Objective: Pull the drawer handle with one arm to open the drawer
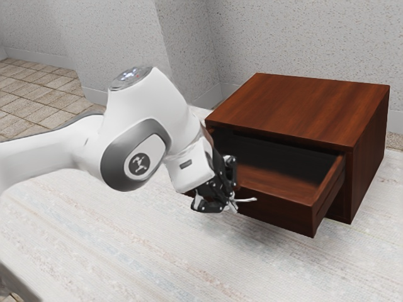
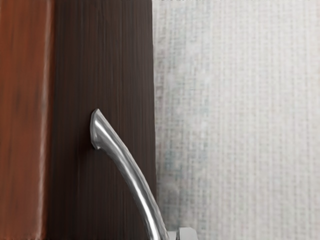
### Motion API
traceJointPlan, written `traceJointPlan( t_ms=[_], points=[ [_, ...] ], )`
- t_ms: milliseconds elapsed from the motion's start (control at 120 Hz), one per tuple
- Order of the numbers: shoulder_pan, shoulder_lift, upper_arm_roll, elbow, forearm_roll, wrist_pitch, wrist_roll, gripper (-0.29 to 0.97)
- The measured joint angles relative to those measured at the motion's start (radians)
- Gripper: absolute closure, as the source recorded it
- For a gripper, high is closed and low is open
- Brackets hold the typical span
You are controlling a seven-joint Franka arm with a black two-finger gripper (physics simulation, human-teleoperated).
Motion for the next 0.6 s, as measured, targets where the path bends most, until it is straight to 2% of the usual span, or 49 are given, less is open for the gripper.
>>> traceJointPlan(
  t_ms=[192, 267, 275, 333, 425, 500, 600],
  points=[
    [-0.005, -0.061, -0.002, -0.054, 0.005, -0.003, 0.003, 0.78],
    [-0.017, -0.107, -0.004, -0.088, 0.045, 0.0, 0.0, 0.82],
    [-0.018, -0.113, -0.003, -0.093, 0.05, 0.001, 0.0, 0.79],
    [-0.012, -0.146, -0.004, -0.123, 0.079, 0.011, -0.005, 0.79],
    [-0.01, -0.166, -0.003, -0.151, 0.11, 0.023, -0.011, 0.64],
    [-0.01, -0.182, -0.004, -0.173, 0.122, 0.034, -0.016, 0.73],
    [-0.012, -0.203, -0.004, -0.204, 0.131, 0.047, -0.024, 0.62]
  ],
)
